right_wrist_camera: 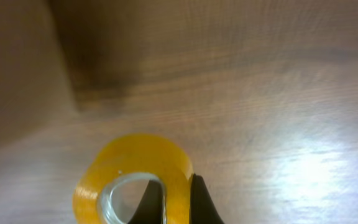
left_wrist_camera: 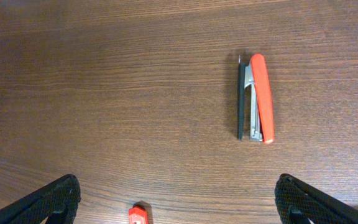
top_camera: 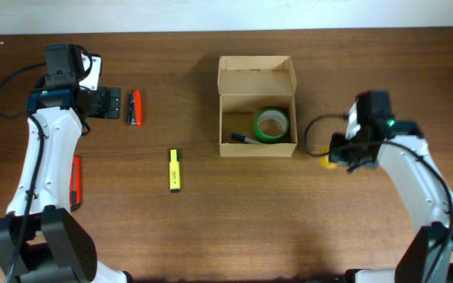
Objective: Pack container
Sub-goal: 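Carry the yellow tape roll with the right gripper into the box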
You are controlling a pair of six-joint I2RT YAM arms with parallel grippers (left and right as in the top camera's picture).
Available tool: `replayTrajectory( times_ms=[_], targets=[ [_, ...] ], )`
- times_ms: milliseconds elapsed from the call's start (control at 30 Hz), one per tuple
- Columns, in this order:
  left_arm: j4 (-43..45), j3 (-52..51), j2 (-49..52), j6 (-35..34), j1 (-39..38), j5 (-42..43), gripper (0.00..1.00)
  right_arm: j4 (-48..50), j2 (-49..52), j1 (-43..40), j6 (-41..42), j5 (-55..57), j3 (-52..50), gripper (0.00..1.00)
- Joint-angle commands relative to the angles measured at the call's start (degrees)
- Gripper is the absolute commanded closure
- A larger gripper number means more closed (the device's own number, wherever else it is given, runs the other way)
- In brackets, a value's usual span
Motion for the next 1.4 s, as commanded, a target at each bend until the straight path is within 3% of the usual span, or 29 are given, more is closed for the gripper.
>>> replayTrajectory(
  times_ms=[0,400,800,1100,1367],
  targets=[
    [0.2,1.0,0.5,0.7,0.2,-0.2,0.0,-3.3,-0.5,-0.1,-2.2,1.6,8.7,0.96],
    [0.3,1.0,0.5,0.7,0.2,-0.2,0.0,-8.9,2.4,-0.1,-12.6,0.7,33.1,0.96],
    [0.6,1.0,0.5,0.7,0.2,-0.2,0.0,-20.8,25.7,8.6,-24.0,-2.5,60.2,0.96],
    [0.5,1.0,0.5,0.7,0.2,-0.2,0.0,-24.1,34.1,17.3,-24.2,1.1,59.8,0.96],
    [0.7,1.0,0.5,0.7,0.2,-0.2,0.0,-22.3,34.1,18.0,-24.2,0.5,55.1,0.96]
  ],
)
